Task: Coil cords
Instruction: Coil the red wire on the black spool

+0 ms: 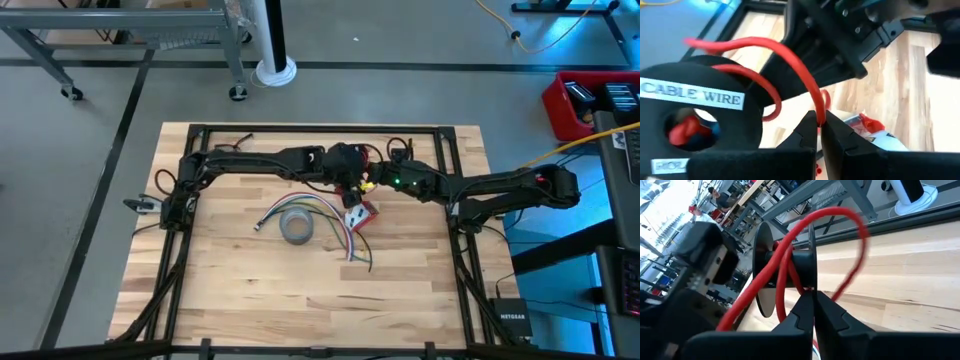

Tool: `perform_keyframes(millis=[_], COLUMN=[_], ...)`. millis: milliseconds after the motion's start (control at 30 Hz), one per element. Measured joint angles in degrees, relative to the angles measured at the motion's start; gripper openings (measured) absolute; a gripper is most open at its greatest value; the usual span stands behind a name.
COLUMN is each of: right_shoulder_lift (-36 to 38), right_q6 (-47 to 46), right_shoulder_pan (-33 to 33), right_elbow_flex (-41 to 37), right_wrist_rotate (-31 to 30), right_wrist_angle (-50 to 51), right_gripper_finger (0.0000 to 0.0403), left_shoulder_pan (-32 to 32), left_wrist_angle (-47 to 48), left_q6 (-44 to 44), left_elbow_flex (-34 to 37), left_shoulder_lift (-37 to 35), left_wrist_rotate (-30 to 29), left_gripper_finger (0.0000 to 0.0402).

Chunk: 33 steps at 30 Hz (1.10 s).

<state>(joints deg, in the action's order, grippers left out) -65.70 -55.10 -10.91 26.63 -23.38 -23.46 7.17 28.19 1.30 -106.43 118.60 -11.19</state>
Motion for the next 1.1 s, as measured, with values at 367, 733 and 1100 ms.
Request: perform_keyframes(millis=[367,733,1100], right_shoulder_lift=[8.1,9.6,9.5], right_q6=[1.9,1.5,1.4], right_shoulder_pan=[0.0,0.0,0.0], right_elbow_flex=[0.0,0.0,0.0], right_wrist_rotate=[0.0,0.0,0.5], right_wrist_angle=[3.4,7.2,7.0], right_gripper_finger=[0.0003,0.0003,0.0003], left_shoulder_pan=[-0.6,-1.3,-1.2], left_wrist_angle=[3.6,2.4,5.7], left_q6=[0.8,1.4,1.4], left_elbow_flex=[0.0,0.0,0.0], left_shoulder_lift=[-1.4,-1.4,-1.4], left_wrist_rotate=[-4.6,-5.9,-4.3], left_gripper_finger=[0.0000,0.0000,0.0037])
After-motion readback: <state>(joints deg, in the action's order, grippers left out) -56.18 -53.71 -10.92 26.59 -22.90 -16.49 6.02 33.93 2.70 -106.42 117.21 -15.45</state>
